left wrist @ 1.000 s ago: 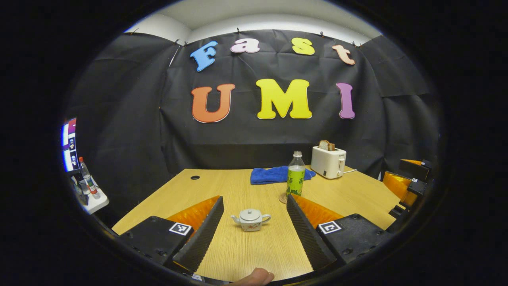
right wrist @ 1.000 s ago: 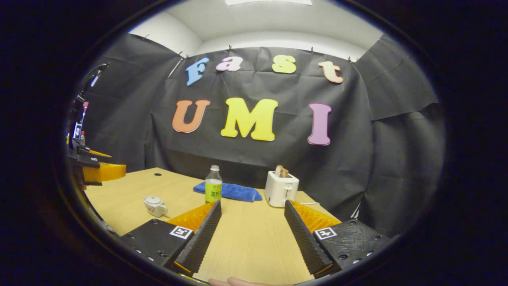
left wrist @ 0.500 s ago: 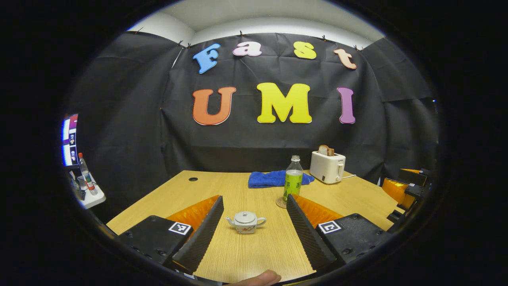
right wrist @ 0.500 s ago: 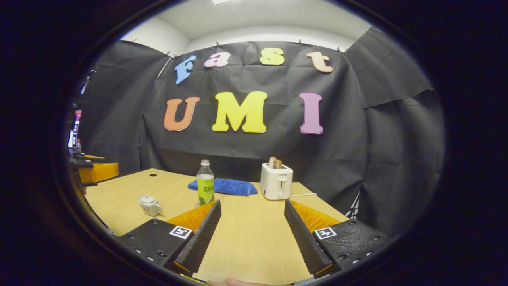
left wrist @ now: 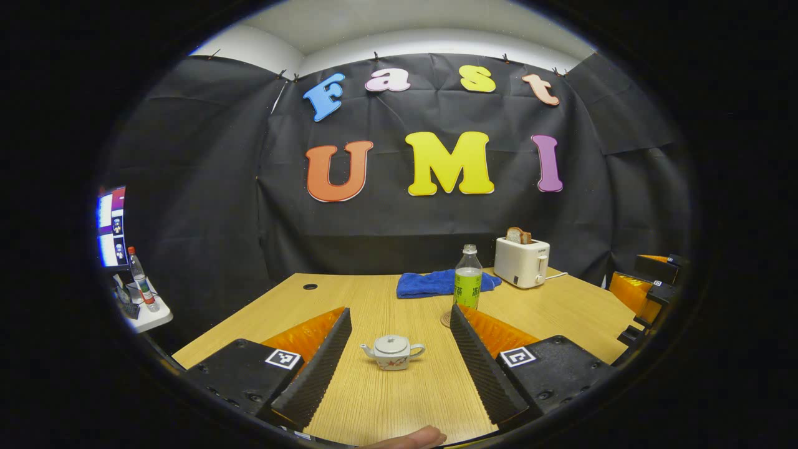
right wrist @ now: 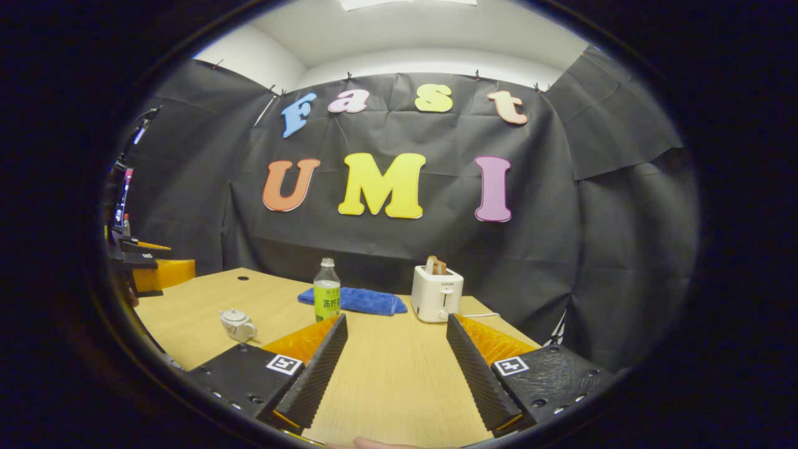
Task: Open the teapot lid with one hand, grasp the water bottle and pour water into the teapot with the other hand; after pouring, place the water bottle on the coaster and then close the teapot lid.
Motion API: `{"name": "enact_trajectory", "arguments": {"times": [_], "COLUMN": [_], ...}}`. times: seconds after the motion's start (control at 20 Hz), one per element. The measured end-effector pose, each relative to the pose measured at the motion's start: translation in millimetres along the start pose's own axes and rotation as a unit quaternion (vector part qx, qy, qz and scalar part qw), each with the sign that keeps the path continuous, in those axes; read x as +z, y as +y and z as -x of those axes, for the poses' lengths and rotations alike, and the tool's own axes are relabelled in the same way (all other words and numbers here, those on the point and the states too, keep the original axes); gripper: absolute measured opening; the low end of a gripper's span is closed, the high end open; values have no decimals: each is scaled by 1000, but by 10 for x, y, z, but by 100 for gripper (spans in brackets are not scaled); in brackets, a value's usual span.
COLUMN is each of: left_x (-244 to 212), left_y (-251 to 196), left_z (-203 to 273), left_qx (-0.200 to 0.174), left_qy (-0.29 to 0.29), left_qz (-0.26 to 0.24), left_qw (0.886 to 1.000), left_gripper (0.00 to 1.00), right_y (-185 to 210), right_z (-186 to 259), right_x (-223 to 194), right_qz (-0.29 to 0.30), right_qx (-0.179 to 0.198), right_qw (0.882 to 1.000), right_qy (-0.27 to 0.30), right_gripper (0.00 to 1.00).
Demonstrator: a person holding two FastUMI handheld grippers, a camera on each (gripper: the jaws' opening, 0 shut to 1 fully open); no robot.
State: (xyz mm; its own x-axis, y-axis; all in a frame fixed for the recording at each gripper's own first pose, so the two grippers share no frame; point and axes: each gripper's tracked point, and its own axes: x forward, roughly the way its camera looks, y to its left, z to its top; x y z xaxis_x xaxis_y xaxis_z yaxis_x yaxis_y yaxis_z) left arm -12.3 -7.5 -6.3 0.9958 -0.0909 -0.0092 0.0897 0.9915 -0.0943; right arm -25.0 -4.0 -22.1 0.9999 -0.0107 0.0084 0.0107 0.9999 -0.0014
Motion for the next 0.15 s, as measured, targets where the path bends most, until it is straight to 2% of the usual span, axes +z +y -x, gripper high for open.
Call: {"name": "enact_trajectory", "arguments": {"times": [0.15], "left_x": [-23], "left_y": [6], "left_z": [-24], "left_qx": [1], "left_qy": [5], "left_qz": [5], "left_qw": [1000], "left_gripper": [100], "right_y": [8], "right_z": [-28], "right_x": [-43], "right_qz": [1], "right_qx": [2], "right_qw": [1000], "right_qy": [6], "right_gripper": [95]}}
